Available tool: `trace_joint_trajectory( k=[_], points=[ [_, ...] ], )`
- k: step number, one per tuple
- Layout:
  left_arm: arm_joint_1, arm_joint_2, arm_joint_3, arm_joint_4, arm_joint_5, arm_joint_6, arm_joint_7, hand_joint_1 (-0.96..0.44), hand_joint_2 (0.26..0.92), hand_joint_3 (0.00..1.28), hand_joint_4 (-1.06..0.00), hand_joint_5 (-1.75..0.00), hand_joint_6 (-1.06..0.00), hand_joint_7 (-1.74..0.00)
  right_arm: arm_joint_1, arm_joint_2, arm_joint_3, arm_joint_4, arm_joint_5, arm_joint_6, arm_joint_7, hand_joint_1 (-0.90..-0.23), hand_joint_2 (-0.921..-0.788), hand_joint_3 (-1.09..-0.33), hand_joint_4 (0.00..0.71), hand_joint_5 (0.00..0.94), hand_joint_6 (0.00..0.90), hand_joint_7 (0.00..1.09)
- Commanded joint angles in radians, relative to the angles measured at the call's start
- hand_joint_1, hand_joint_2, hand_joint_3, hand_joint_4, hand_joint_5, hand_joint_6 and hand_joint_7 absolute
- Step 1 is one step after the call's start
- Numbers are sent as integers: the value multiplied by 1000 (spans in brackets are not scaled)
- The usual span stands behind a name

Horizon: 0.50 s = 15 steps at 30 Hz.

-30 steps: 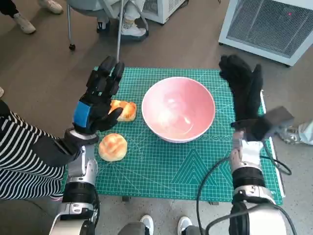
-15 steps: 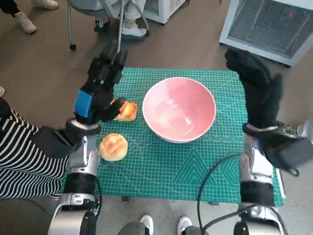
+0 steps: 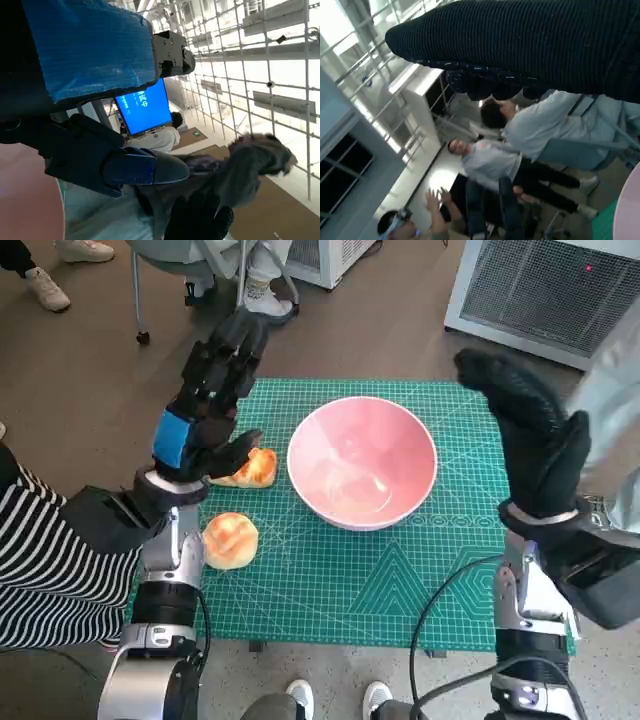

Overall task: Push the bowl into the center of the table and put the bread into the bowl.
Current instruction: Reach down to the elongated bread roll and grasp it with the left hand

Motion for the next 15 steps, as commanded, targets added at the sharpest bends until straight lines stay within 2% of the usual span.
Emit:
trace_joint_trajectory(
  k=[1, 5, 9, 12, 15],
  points=[
    [-14, 28, 5, 6, 8, -13, -8, -647, 921, 284, -96, -7, -91, -249, 28, -2, 8, -9, 11, 19, 16, -761, -921, -629, 191, 11, 250, 260],
    [-23, 70, 10, 23, 38, -30, 6, -661, 921, 292, -97, -5, -98, -231, 35, -4, 11, -20, 13, 27, 15, -761, -921, -628, 192, 10, 246, 265],
    [-47, 172, 3, 63, 204, -76, 119, -688, 921, 280, -98, -5, -104, -219, 45, -6, 10, -32, 16, 37, 11, -762, -921, -628, 193, 9, 244, 270],
    [-60, 267, -27, 64, 384, -64, 227, -699, 921, 244, -100, -4, -108, -206, 51, -5, 9, -38, 13, 42, 6, -762, -921, -627, 193, 9, 242, 273],
    [-80, 348, -63, 75, 508, -23, 288, -681, 919, 126, -87, -2, -114, -164, 56, -4, 9, -43, 9, 45, 2, -766, -921, -626, 194, 8, 240, 277]
  ],
)
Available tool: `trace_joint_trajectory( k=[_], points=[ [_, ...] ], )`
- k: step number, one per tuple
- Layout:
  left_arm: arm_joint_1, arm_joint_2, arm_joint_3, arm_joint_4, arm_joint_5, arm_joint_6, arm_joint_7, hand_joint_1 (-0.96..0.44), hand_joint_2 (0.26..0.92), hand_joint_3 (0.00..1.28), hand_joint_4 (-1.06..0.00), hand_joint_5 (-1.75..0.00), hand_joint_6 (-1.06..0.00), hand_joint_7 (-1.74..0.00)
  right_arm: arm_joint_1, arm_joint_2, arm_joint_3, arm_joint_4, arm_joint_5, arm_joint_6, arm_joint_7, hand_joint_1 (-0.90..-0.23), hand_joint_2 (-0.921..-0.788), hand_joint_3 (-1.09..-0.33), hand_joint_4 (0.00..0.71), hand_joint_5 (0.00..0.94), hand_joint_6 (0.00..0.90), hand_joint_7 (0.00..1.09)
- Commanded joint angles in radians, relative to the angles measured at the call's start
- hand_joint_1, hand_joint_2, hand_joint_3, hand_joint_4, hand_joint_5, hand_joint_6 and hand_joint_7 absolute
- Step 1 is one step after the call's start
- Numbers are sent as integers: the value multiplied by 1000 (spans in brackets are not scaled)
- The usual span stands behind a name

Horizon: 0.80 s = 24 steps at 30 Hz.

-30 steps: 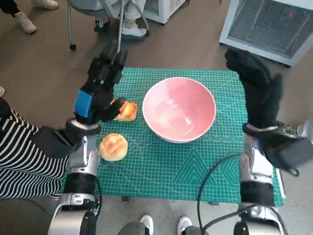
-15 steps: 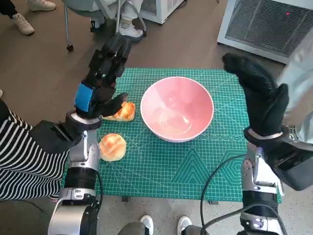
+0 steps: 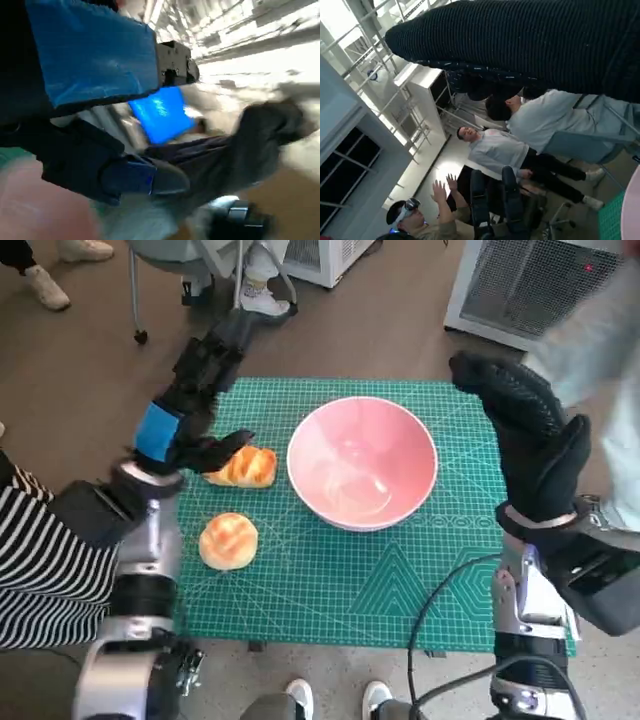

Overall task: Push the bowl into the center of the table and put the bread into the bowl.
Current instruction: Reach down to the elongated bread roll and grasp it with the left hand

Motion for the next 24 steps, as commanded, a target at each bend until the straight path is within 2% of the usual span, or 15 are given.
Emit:
trace_joint_trajectory(
  k=[1, 3, 5, 8, 11, 13, 16, 24],
  points=[
    [-61, 157, -60, 21, 217, 47, 110, -676, 919, 102, -86, -2, -117, -152, 34, -3, 2, -10, -2, 20, -1, -766, -921, -626, 194, 8, 240, 278],
    [-80, 193, -84, 34, 252, 78, 104, -622, 878, 43, -82, -1, -119, -118, 36, -3, 2, -12, -5, 20, -4, -766, -921, -626, 194, 8, 233, 278],
    [-103, 224, -110, 52, 284, 105, 95, -482, 802, 22, -82, -1, -126, -100, 38, -4, 0, -14, -7, 23, -7, -765, -921, -627, 195, 7, 224, 278],
    [-128, 252, -141, 76, 312, 125, 87, -335, 748, 11, -87, -4, -144, -90, 41, -3, 1, -19, -10, 27, -11, -761, -921, -631, 195, 7, 218, 280],
    [-157, 273, -175, 104, 332, 156, 60, -243, 728, 6, -93, -5, -158, -84, 43, -3, 0, -18, -11, 30, -13, -756, -921, -634, 195, 6, 214, 282],
    [-179, 284, -199, 124, 344, 184, 36, -104, 721, 4, -102, -5, -182, -71, 44, -3, -1, -15, -11, 32, -14, -752, -921, -643, 195, 6, 210, 285],
    [-205, 293, -240, 145, 368, 229, 7, -14, 719, 4, -107, -2, -203, -55, 50, -2, 0, -20, -14, 35, -18, -751, -921, -652, 194, 4, 204, 288],
    [-264, 270, -331, 190, 420, 374, -55, 89, 727, 6, -102, 0, -232, -35, 62, 3, 2, -40, -17, 54, -36, -753, -921, -666, 186, 0, 193, 294]
  ],
)
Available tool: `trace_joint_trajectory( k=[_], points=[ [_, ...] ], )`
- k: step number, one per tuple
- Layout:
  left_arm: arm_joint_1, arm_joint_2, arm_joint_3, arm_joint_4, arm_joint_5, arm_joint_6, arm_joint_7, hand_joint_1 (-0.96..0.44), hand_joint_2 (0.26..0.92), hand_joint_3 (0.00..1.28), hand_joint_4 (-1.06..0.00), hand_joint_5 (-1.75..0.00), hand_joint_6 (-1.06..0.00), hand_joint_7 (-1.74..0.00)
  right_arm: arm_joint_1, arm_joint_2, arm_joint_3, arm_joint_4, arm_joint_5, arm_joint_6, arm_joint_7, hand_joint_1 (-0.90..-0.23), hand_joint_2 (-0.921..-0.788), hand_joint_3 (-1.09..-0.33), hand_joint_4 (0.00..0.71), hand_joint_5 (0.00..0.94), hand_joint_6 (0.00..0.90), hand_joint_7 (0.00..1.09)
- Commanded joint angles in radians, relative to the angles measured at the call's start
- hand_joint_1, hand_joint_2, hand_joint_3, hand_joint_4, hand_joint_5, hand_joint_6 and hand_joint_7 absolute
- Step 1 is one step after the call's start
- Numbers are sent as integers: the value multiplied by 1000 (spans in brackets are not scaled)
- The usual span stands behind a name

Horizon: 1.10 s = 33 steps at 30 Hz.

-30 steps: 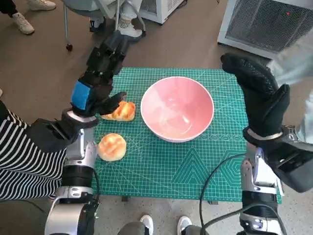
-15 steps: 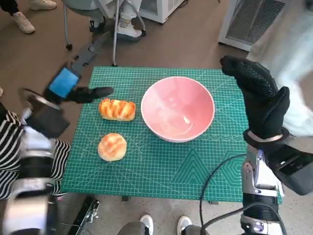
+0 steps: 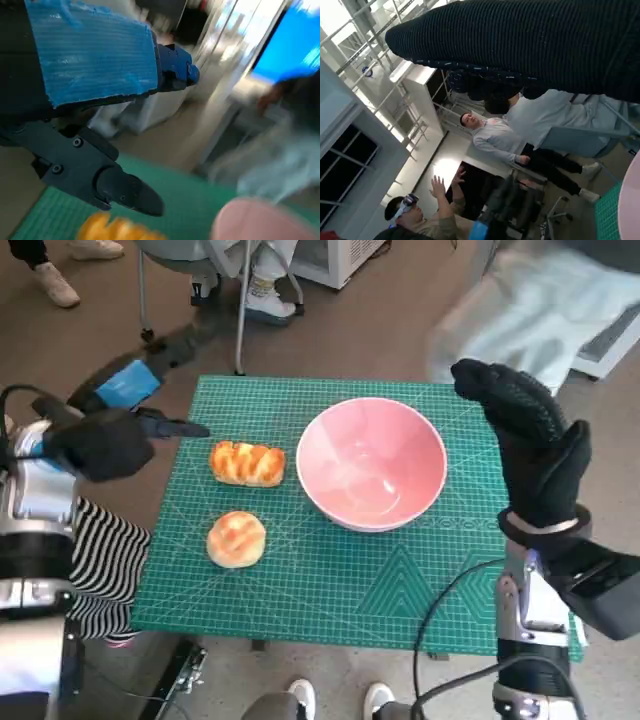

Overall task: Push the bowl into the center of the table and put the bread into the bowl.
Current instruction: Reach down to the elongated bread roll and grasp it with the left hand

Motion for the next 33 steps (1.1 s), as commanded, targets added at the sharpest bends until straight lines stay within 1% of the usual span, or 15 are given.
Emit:
trace_joint_trajectory(
  k=[1, 8, 13, 17, 23, 33],
  points=[
    [-56, -18, -54, 42, 34, 75, -31, 90, 727, 6, -101, 0, -234, -33, 29, 4, 3, -12, -14, 24, -20, -753, -921, -667, 185, 0, 192, 295],
    [-104, -59, -118, 138, 71, 120, -30, 34, 717, 1, -101, -1, -247, -21, 39, 3, 3, -26, -6, 34, -21, -755, -921, -673, 179, 0, 184, 302],
    [-140, -96, -168, 217, 112, 155, -9, -17, 716, 1, -106, -2, -250, -15, 43, 5, 3, -27, -8, 30, -24, -754, -921, -673, 178, 0, 181, 306],
    [-163, -127, -204, 274, 140, 181, 11, -80, 715, 0, -111, -3, -250, -10, 51, 4, 2, -34, -8, 28, -23, -740, -921, -676, 179, 1, 181, 312],
    [-193, -176, -268, 350, 197, 232, 49, -146, 716, 1, -111, -1, -251, -6, 61, 2, 2, -43, -18, 24, -30, -721, -921, -697, 182, 2, 171, 318],
    [-203, -235, -332, 429, 251, 277, 88, -169, 716, 1, -111, 0, -246, -1, 70, -3, 1, -56, -20, 29, -38, -719, -921, -705, 174, 0, 151, 323]
  ],
)
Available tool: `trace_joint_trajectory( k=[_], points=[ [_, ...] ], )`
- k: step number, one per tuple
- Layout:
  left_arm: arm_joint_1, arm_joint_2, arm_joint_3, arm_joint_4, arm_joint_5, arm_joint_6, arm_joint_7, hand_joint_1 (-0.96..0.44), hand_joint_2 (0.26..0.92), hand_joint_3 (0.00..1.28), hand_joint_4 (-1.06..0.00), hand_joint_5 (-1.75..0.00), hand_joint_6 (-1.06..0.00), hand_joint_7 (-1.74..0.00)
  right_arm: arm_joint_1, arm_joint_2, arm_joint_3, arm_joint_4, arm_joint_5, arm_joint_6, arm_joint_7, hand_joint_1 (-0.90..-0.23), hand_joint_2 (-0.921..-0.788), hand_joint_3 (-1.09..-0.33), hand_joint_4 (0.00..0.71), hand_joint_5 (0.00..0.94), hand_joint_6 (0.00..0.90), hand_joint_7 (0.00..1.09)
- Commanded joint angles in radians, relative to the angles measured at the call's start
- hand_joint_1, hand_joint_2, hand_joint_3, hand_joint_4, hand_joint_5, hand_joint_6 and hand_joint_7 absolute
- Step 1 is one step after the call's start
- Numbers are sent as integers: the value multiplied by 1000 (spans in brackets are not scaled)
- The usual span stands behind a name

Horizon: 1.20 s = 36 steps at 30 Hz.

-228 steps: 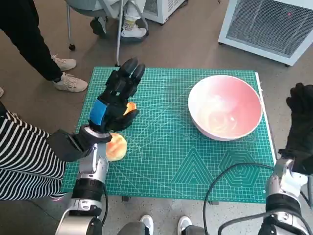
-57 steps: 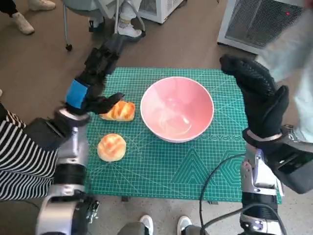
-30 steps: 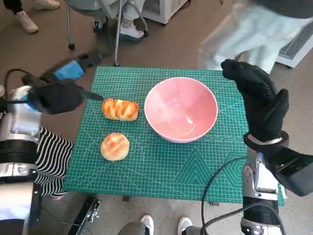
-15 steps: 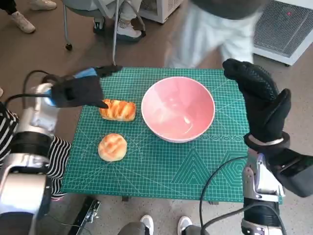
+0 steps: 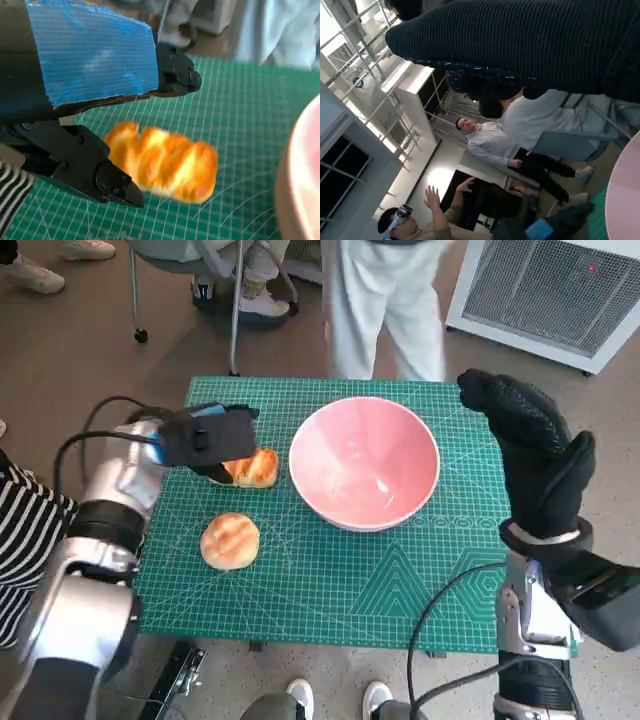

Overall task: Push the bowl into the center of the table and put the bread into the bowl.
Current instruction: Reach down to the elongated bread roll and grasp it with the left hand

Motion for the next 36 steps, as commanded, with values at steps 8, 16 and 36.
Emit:
trace_joint_trajectory(
  k=[8, 16, 36],
  points=[
    [-19, -37, -55, 48, 38, 31, 35, -169, 716, 0, -111, 0, -245, 0, 30, -4, -1, -6, -21, 14, -16, -719, -921, -704, 172, 0, 147, 330],
    [18, -87, -138, 90, 117, 84, 114, -103, 763, 13, -300, -25, -461, -69, 50, -8, -2, -31, -25, 22, -27, -724, -921, -707, 178, 4, 143, 338],
    [44, -66, -178, 88, 156, 30, 257, 1, 920, 41, -744, -1176, -631, -1082, 53, -7, -2, -37, 10, 38, -7, -707, -921, -703, 178, 2, 139, 356]
  ],
)
